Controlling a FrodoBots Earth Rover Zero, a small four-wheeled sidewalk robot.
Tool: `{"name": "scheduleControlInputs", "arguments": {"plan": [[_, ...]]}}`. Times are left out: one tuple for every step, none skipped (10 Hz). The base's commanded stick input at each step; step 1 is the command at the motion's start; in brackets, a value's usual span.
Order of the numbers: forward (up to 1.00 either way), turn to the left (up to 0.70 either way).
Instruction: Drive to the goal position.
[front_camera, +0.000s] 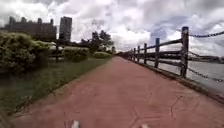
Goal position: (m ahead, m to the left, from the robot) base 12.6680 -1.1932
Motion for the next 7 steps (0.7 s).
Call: {"name": "scheduleControlInputs", "arguments": {"plan": [[0.7,0.0],[0.7,0.0],[0.7,0.0],[0.7,0.0],[0.7,0.0],[0.7,0.0],[0.7,0.0]]}}
